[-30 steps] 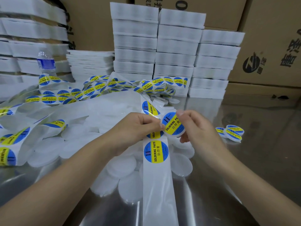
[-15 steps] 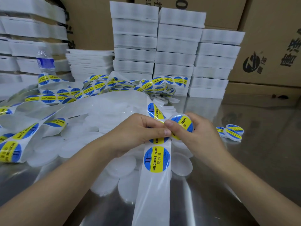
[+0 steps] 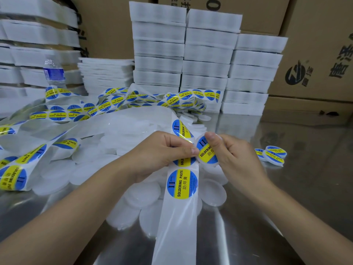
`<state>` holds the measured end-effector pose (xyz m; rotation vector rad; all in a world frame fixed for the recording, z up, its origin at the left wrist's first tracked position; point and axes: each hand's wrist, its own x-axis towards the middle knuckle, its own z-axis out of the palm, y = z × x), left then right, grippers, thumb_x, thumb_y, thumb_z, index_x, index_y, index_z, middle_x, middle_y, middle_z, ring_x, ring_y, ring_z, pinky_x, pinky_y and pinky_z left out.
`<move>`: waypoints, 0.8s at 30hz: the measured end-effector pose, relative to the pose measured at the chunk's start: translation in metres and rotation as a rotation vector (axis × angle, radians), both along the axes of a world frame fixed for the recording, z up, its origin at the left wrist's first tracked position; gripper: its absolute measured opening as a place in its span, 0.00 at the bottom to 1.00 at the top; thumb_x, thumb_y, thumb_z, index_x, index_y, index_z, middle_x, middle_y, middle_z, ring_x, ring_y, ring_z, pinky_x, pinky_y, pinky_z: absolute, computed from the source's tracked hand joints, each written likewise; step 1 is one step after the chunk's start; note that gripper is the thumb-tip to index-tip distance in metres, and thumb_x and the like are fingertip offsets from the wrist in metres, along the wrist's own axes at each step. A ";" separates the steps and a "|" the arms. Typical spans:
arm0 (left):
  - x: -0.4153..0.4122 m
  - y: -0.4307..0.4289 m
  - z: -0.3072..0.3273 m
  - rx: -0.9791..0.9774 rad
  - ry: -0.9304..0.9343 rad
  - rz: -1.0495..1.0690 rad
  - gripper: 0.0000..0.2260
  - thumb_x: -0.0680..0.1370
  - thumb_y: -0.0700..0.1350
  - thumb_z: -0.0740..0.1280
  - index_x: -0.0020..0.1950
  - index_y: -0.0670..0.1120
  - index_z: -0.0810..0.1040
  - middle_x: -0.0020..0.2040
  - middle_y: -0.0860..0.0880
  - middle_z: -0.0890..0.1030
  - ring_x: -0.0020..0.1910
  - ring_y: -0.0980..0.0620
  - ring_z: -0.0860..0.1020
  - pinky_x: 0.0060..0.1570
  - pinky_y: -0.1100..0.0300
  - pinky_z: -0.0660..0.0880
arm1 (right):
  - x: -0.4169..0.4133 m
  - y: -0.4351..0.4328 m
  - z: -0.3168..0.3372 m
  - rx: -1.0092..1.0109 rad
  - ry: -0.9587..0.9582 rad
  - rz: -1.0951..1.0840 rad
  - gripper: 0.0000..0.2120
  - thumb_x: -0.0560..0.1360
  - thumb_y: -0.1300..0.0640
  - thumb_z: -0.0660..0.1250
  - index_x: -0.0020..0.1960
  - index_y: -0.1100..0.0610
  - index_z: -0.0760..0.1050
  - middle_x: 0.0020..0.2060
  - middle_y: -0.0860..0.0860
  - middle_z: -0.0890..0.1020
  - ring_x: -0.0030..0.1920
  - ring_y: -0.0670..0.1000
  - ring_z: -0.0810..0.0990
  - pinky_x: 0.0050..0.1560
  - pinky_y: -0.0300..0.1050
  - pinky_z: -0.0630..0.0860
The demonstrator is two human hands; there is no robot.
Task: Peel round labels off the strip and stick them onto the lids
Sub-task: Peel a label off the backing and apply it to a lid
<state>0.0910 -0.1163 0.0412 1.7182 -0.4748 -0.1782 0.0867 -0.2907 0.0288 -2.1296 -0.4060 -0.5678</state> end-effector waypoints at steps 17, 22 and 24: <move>0.003 -0.002 -0.005 0.057 -0.047 0.054 0.11 0.58 0.59 0.73 0.28 0.52 0.81 0.31 0.54 0.81 0.31 0.59 0.77 0.37 0.69 0.76 | -0.005 0.001 0.001 -0.097 0.010 -0.060 0.32 0.72 0.36 0.48 0.29 0.63 0.67 0.27 0.61 0.72 0.30 0.57 0.67 0.33 0.52 0.67; 0.003 -0.001 -0.005 0.032 -0.047 0.024 0.10 0.60 0.58 0.72 0.32 0.53 0.85 0.34 0.53 0.84 0.33 0.60 0.79 0.36 0.70 0.75 | -0.003 -0.001 0.000 -0.055 -0.016 -0.055 0.32 0.73 0.37 0.49 0.30 0.65 0.66 0.27 0.62 0.72 0.32 0.59 0.69 0.33 0.51 0.66; 0.002 -0.002 -0.004 0.027 -0.039 0.033 0.10 0.61 0.58 0.71 0.34 0.53 0.85 0.35 0.54 0.85 0.33 0.61 0.79 0.35 0.71 0.74 | -0.003 -0.002 0.000 -0.021 0.006 -0.044 0.33 0.72 0.35 0.49 0.32 0.66 0.68 0.26 0.60 0.72 0.31 0.56 0.70 0.33 0.48 0.66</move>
